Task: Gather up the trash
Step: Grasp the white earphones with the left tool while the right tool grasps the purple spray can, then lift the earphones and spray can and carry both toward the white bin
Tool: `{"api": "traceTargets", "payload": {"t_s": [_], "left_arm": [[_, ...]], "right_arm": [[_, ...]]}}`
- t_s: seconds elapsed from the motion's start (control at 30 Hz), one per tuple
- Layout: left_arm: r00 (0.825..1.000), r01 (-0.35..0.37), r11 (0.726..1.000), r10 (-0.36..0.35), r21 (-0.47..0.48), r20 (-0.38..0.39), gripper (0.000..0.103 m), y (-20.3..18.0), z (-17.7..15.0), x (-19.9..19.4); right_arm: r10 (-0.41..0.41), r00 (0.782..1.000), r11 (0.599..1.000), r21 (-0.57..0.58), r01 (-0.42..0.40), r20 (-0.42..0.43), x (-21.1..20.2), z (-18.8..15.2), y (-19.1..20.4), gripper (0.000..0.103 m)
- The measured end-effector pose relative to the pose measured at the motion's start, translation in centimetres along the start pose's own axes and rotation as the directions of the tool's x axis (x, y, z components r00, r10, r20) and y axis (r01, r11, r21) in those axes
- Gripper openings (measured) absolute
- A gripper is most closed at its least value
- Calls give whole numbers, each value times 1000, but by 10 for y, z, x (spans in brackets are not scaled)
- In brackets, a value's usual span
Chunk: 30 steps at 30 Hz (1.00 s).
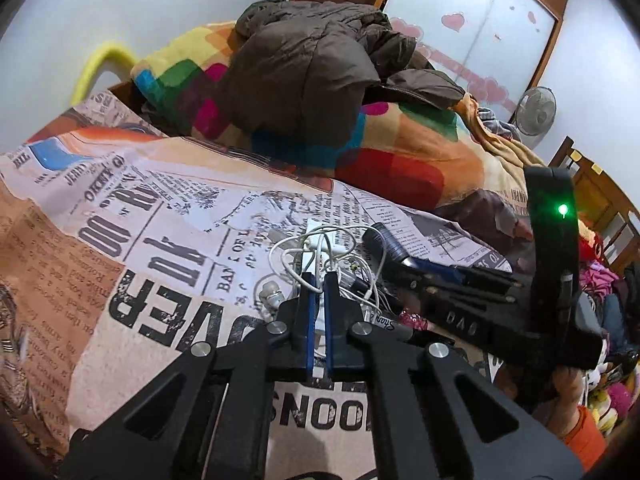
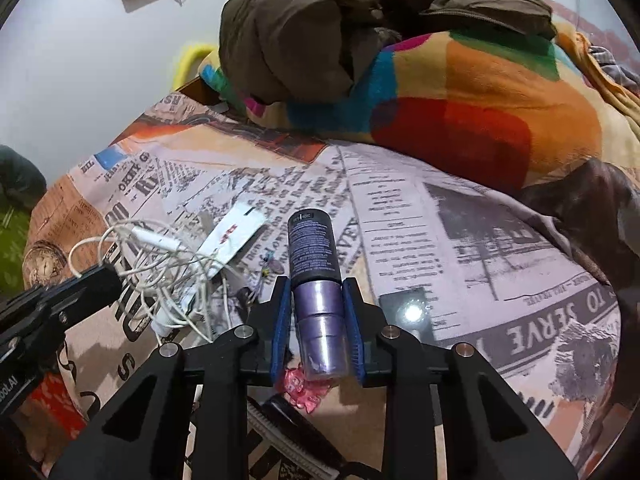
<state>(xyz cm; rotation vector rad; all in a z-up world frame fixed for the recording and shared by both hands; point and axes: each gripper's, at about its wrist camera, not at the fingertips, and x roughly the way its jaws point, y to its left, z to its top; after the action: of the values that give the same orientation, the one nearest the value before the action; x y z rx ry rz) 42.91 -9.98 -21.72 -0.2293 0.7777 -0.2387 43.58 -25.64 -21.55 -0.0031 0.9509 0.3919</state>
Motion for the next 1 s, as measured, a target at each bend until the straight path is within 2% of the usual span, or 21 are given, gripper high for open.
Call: {"api": "traceTargets", "payload": {"t_s": [0.23, 0.43, 0.63, 0.73, 0.87, 1.0], "left_arm": [[999, -3, 998, 0, 56, 52, 2, -12, 7, -24], [994, -1, 998, -5, 57, 108, 2, -18, 24, -56], [991, -44, 996, 34, 76, 132, 2, -18, 29, -84], [993, -67, 995, 59, 78, 102, 2, -13, 22, -85], [997, -82, 995, 83, 64, -7, 2, 2, 3, -70], [987, -121, 987, 131, 106, -97, 3, 9, -19, -55]], "right_arm": [[-3, 998, 999, 42, 0, 62, -32, 4, -6, 24], [-5, 994, 998, 65, -2, 110, -66, 0, -7, 24], [23, 991, 995, 96, -36, 135, -88, -7, 2, 24], [43, 989, 991, 116, -59, 140, -98, -14, 8, 24], [56, 985, 984, 159, -82, 161, -105, -27, 15, 24], [52, 988, 989, 132, -72, 145, -101, -30, 20, 24]]}}
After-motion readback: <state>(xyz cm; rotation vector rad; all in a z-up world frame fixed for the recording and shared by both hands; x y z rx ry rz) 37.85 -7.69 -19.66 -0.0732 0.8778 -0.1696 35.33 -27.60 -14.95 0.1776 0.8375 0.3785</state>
